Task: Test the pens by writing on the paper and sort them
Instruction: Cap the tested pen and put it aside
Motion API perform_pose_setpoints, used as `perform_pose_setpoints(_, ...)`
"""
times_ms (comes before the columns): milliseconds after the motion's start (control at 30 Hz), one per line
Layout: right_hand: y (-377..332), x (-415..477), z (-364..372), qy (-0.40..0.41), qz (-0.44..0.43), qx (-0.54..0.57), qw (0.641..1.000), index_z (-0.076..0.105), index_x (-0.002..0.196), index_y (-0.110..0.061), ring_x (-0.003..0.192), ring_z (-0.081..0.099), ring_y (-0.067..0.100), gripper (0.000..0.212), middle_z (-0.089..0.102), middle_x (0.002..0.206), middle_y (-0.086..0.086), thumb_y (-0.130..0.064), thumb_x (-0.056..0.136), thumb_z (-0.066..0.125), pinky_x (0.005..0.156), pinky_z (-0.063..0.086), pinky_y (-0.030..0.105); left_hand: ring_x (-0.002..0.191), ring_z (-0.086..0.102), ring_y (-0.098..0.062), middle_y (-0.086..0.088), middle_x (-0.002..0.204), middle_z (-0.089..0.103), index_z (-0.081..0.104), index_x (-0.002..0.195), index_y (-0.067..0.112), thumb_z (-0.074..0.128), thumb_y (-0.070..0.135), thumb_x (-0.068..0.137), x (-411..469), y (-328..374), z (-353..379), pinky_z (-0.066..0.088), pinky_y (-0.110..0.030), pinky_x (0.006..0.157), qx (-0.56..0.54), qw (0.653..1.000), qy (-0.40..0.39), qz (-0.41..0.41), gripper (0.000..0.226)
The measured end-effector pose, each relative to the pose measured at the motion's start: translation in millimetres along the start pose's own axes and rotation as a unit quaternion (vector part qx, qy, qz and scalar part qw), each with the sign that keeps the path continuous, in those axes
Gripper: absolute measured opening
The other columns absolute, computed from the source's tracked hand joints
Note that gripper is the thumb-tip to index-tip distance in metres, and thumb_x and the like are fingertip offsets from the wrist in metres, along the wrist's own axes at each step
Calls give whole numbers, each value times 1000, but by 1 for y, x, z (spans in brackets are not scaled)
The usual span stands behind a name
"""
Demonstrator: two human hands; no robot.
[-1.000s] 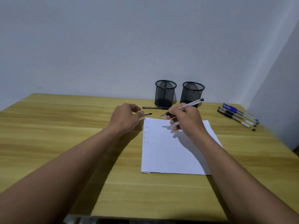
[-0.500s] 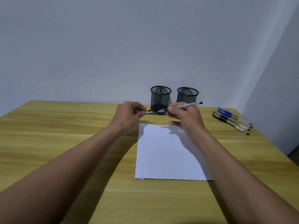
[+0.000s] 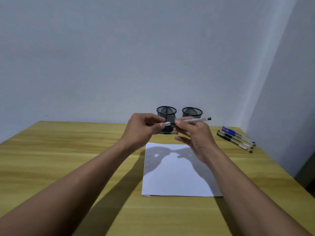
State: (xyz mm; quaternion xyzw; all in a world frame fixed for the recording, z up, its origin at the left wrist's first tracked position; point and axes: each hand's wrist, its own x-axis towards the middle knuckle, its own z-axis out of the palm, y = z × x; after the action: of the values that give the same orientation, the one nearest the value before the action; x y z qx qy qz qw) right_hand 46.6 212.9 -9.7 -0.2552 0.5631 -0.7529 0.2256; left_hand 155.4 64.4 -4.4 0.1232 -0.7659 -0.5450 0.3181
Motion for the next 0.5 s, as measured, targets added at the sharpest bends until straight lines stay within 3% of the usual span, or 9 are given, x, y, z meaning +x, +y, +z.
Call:
perform_pose_setpoints(167,0,-11,8,18,14,58,998,72,87,-15,76,71,8,6,76,82,0,-11,88,75,62,58,26,75,73,-15,-14,88,77,74,99,-4,74,-2,83,-10,7,5,57,-20,73,-125,991,17,-49,16)
perform_pose_setpoints(500,-6,-23,16,7,-18,-1,1000,75,89,-15,66,67,-2,2,75,75,-5,-14,88,77,55,54,23,72,72,-16,-11,79,76,76,90,1,74,-3,82,-17,17,-5,58,-22,75,-129,990,35,-43,10)
